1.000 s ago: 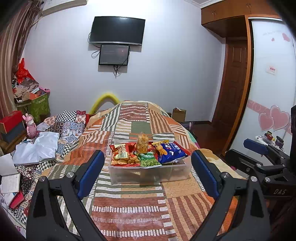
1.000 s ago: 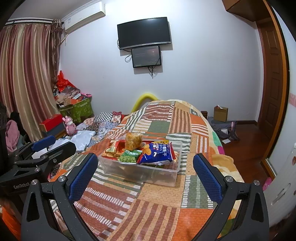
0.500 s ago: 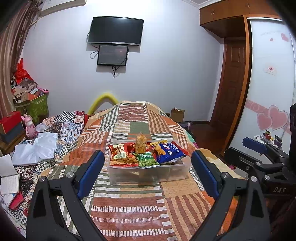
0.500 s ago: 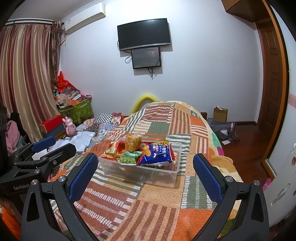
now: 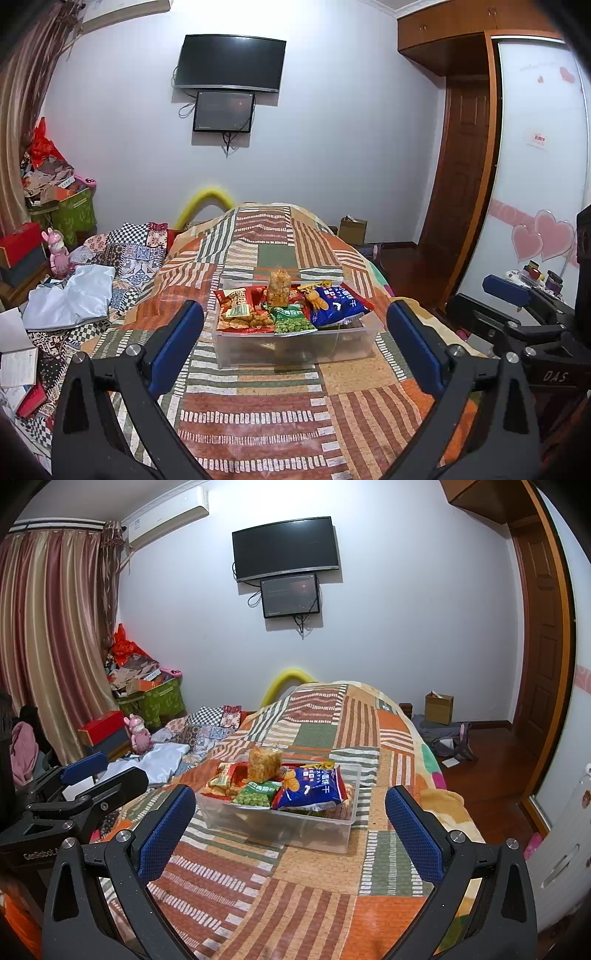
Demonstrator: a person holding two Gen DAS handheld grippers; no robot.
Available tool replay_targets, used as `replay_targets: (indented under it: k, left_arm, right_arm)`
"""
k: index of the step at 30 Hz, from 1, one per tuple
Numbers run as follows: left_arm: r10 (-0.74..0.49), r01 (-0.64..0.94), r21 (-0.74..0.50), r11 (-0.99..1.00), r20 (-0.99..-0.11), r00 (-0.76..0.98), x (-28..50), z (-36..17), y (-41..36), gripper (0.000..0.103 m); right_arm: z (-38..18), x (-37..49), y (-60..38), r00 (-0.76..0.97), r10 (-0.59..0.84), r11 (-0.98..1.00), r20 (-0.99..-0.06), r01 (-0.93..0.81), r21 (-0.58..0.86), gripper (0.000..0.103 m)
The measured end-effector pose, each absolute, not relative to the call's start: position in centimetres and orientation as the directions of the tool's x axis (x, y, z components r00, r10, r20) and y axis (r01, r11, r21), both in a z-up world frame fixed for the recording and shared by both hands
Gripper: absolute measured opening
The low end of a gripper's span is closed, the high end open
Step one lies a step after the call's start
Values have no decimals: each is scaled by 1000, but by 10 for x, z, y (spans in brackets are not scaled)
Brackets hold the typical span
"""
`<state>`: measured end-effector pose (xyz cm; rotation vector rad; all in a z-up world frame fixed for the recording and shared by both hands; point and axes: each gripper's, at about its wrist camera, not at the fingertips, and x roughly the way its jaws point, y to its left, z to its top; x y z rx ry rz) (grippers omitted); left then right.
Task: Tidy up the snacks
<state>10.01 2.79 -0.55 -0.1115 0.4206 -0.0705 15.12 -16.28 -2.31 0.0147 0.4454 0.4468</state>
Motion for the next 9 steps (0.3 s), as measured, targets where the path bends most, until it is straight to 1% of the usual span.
replay_targets:
  k: [9]
  left_arm:
    - [-109, 62, -127, 990, -411, 905, 101, -8, 28, 102]
  right_arm:
    - [-24, 152, -163, 806, 421, 903, -415, -414, 113, 103]
